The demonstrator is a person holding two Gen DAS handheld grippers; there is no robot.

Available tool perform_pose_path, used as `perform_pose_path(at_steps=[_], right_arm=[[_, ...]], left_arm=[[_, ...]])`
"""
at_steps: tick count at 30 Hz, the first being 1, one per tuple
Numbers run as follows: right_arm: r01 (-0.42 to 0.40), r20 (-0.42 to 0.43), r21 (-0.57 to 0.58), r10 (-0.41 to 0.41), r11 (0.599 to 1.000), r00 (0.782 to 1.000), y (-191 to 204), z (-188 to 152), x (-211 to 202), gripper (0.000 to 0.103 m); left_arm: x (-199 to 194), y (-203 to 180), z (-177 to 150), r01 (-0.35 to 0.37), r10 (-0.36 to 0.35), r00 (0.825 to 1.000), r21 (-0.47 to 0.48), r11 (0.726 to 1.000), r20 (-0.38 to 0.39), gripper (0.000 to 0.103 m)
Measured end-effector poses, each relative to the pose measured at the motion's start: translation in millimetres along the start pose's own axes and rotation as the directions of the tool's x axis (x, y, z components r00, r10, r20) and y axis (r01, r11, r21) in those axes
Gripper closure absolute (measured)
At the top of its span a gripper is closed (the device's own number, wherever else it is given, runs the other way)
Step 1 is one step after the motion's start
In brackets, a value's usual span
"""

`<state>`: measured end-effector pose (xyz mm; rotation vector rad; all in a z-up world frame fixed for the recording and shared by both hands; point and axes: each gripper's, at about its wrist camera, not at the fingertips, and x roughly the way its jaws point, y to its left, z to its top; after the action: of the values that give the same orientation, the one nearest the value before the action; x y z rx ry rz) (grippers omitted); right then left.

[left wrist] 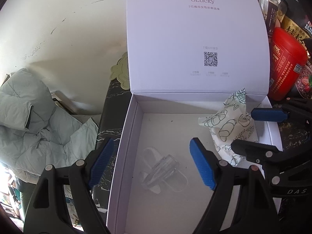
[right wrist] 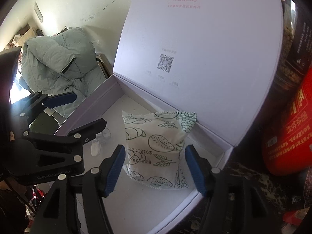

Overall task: Organize objects
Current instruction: 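Lower both items into the box and open both grippers, then withdraw both tools from the box back over the table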

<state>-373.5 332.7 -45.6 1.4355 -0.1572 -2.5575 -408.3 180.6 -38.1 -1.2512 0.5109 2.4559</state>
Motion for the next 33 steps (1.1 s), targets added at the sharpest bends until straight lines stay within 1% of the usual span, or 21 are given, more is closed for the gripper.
perform_pose_path(at_steps=[6, 10, 13, 18, 20, 22, 26, 30, 33], right_arm=[[0.060, 0.043, -0.009, -0.060, 0.998, 0.997, 4.2, 0.7, -18.3, 0.036], [0.072, 0.068, -0.009, -0.072, 0.997, 0.995, 8.5, 0.2, -27.9, 0.036], [0.067, 0.103, 0.023, -0.069, 0.998, 0.992, 9.5, -0.3, -40.4, 0.036], [0.074, 0.147, 0.037, -0.079, 0.997, 0.986, 11.8, -2.7, -66.3, 0.033], [0.078, 0.167, 0.046, -0.085, 0.996, 0.982, 12.2, -3.9, -79.3, 0.030], [0.081, 0.179, 0.042, -0.087, 0.996, 0.980, 14.8, -5.2, -90.7, 0.027], [0.093, 0.193, 0.021, -0.095, 0.995, 0.977, 23.5, -8.0, -109.3, 0.025], [0.091, 0.216, 0.013, -0.091, 0.996, 0.972, 30.9, -14.1, -127.0, 0.023], [0.101, 0.232, 0.011, -0.101, 0.995, 0.968, 36.7, -21.7, -141.4, 0.022]], left_arm=[[-23.6, 2.8, 0.2, -0.007, 0.007, 1.000, -0.021, 1.000, 0.017, 0.024], [-41.0, 7.8, -1.9, -0.037, 0.038, 0.998, -0.031, 0.999, 0.040, 0.024], [-57.4, 12.7, -4.3, -0.046, 0.049, 0.997, -0.048, 0.998, 0.064, 0.023], [-84.9, 17.8, -6.9, -0.038, 0.047, 0.994, -0.087, 0.995, 0.094, 0.023], [-95.7, 20.5, -8.0, -0.031, 0.042, 0.993, -0.102, 0.994, 0.107, 0.023], [-106.3, 23.3, -8.7, -0.026, 0.040, 0.993, -0.118, 0.993, 0.115, 0.023], [-127.9, 24.9, -12.2, -0.009, 0.028, 0.989, -0.136, 0.991, 0.143, 0.023], [-147.7, 23.0, -17.4, 0.008, 0.015, 0.987, -0.140, 0.990, 0.161, 0.017], [-163.0, 21.3, -22.4, -0.009, 0.034, 0.982, -0.136, 0.991, 0.184, 0.015]])
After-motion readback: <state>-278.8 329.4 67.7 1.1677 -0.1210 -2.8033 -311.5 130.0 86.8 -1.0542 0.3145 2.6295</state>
